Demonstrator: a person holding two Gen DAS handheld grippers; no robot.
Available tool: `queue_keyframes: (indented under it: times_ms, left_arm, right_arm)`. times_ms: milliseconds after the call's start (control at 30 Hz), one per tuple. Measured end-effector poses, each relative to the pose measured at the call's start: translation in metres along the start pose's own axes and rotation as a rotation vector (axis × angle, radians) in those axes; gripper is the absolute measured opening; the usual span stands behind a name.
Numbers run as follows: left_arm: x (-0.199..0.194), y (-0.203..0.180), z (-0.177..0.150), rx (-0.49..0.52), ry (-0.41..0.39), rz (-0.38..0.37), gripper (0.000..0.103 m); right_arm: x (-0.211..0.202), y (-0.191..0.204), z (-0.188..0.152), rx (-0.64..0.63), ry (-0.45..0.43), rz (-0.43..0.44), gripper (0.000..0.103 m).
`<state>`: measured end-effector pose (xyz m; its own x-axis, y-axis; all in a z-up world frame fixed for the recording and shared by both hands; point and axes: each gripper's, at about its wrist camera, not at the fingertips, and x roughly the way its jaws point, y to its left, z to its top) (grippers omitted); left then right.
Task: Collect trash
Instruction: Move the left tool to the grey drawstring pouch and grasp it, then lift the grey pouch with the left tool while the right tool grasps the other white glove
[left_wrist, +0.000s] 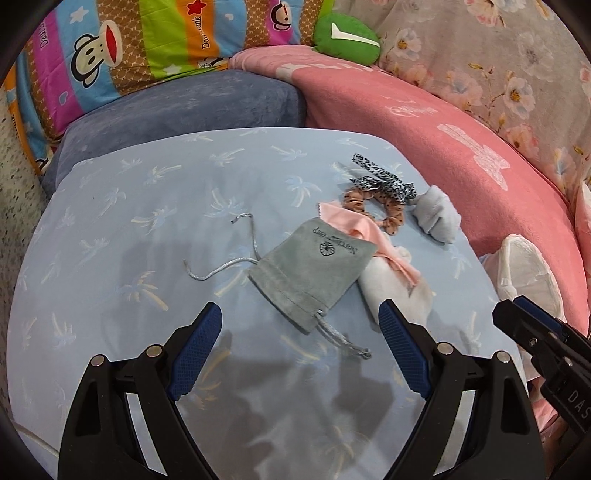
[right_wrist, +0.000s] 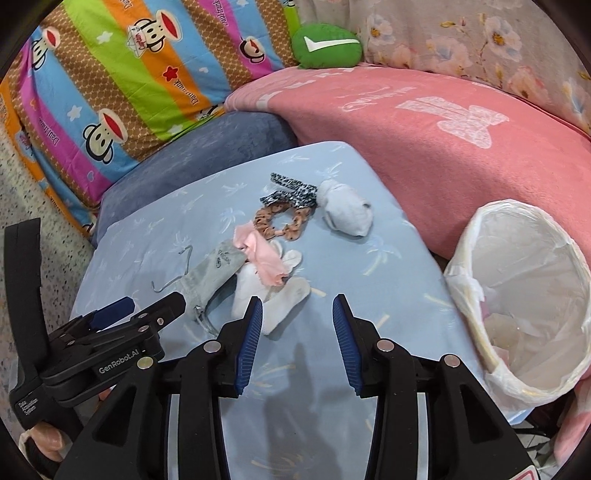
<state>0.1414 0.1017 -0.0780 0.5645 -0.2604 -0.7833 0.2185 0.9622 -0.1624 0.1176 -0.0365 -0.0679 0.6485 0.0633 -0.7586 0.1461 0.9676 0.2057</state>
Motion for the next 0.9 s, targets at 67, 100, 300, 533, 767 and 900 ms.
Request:
queue_keyframes:
  times_ms: [67, 100, 300, 533, 767, 900]
  left_arm:
    - [0.006, 0.002, 0.001, 0.007, 0.009, 0.004, 0.083]
    - [0.010, 0.004, 0.001, 0.010, 0.018, 0.001, 0.083]
    - [0.028, 0.005, 0.005, 0.004, 0.060, -0.033, 0.083]
    - [0.048, 0.005, 0.008, -0.005, 0.107, -0.059, 0.069]
    - [0.054, 0.004, 0.008, 0.000, 0.111, -0.068, 0.052]
    - [0.053, 0.008, 0.009, -0.009, 0.117, -0.081, 0.033]
  right_arm:
    - [0.007, 0.004, 0.000, -0.005, 0.010, 0.001, 0.040]
    - [0.011, 0.005, 0.000, -0.007, 0.017, 0.002, 0.040]
    - [0.036, 0.008, 0.001, 0.004, 0.050, 0.000, 0.040]
    - [0.058, 0.010, -0.004, 0.001, 0.088, 0.002, 0.040]
    - [0.070, 0.014, -0.005, -0.001, 0.106, 0.003, 0.040]
    - [0.079, 0.018, -0.007, -0.001, 0.126, 0.009, 0.040]
